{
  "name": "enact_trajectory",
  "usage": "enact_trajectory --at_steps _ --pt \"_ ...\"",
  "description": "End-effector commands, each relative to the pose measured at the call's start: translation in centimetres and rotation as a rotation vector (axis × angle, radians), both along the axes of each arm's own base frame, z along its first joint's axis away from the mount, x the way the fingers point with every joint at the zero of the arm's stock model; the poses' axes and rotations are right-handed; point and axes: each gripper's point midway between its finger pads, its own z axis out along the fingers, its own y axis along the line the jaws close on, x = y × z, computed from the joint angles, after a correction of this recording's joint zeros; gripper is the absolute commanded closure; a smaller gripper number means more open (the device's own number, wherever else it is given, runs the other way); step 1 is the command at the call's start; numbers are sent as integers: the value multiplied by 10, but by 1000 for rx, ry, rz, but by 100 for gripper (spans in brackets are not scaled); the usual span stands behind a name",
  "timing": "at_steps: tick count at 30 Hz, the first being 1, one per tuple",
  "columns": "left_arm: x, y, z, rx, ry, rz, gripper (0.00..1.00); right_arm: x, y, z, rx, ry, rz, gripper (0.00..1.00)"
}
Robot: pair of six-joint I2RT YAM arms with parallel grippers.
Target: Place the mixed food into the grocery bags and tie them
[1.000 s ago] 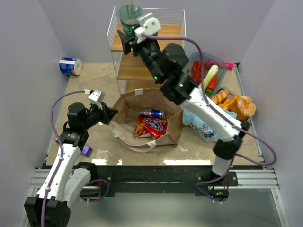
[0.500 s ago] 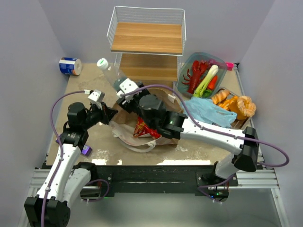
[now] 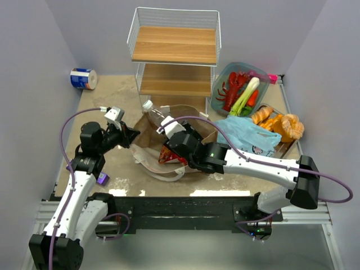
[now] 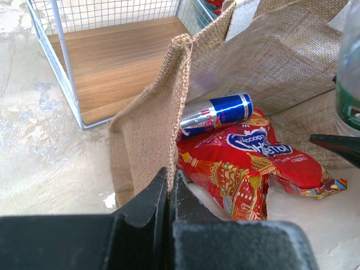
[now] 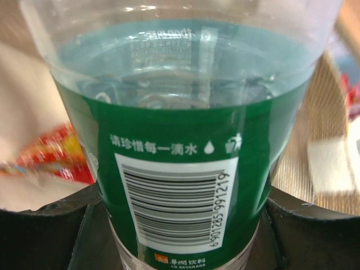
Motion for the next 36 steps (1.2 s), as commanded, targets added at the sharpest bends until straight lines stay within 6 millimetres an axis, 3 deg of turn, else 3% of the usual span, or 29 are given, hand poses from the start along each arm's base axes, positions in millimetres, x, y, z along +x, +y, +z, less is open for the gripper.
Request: enact_trajectory --at_steps 1,3,12,15,18,23,26,31,34,36 --pt "0 -2 7 -10 -14 -10 100 -14 -35 -22 -96 102 -120 88" --pt "0 -3 7 -13 -16 -14 100 -18 -49 -32 -148 131 -183 87" --pt "0 -3 7 -16 -12 -15 100 -23 -68 -64 -419 173 -247 81" --pt "0 -4 7 -15 -14 -15 100 -22 -61 -77 -467 196 -234 72" --pt "0 -2 6 -11 -13 -8 100 -15 -46 -75 -439 185 -233 61" --pt "1 -1 5 -6 -11 3 100 -6 -33 -60 -372 165 -249 20" --pt "1 0 6 -6 -13 3 100 -4 -38 -55 -371 157 -259 12" --pt "0 -1 8 -8 -20 2 100 -4 -39 -29 -314 132 -250 9" --pt "1 -1 7 -7 -16 0 100 -8 -24 2 -184 145 -203 12" --pt "1 0 7 -6 -17 5 100 -13 -12 34 -34 161 -174 15"
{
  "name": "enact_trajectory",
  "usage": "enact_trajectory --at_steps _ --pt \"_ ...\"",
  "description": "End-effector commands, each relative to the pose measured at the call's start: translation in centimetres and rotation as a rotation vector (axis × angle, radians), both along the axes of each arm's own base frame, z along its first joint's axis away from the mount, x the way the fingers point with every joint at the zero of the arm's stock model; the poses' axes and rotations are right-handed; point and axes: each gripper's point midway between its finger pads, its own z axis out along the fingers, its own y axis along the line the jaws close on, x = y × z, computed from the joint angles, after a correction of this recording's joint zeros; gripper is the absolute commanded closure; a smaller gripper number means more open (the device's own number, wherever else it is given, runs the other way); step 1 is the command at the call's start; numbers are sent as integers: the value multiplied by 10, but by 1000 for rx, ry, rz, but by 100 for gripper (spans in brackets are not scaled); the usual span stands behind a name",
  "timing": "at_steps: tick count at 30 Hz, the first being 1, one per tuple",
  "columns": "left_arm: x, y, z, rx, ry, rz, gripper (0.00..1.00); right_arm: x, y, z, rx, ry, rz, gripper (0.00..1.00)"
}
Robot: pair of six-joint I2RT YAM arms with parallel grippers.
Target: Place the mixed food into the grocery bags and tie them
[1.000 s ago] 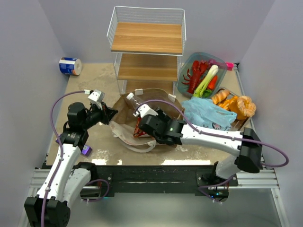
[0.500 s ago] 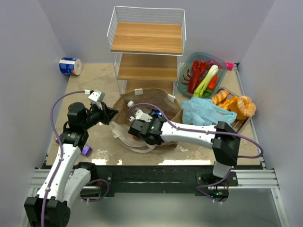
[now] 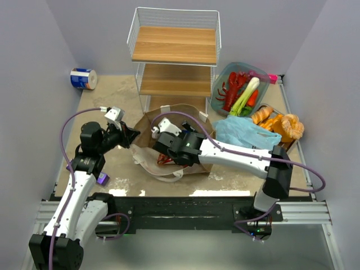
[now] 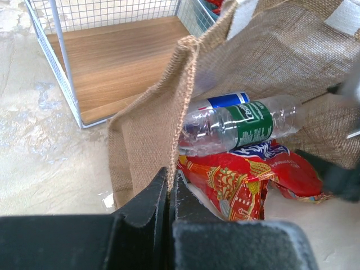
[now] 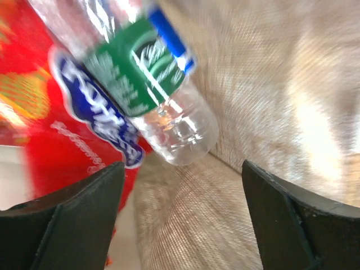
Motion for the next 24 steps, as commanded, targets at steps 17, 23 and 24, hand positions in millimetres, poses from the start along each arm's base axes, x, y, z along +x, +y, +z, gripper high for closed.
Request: enact_trajectory --at_steps 17,23,24 --pt "1 1 9 -4 -26 10 100 -66 -40 129 949 72 -216 14" --pt "0 1 9 -3 -29 10 100 -64 -7 105 1041 117 -211 15" --pt "1 1 9 -2 -29 12 100 -62 -3 101 1049 118 -215 15"
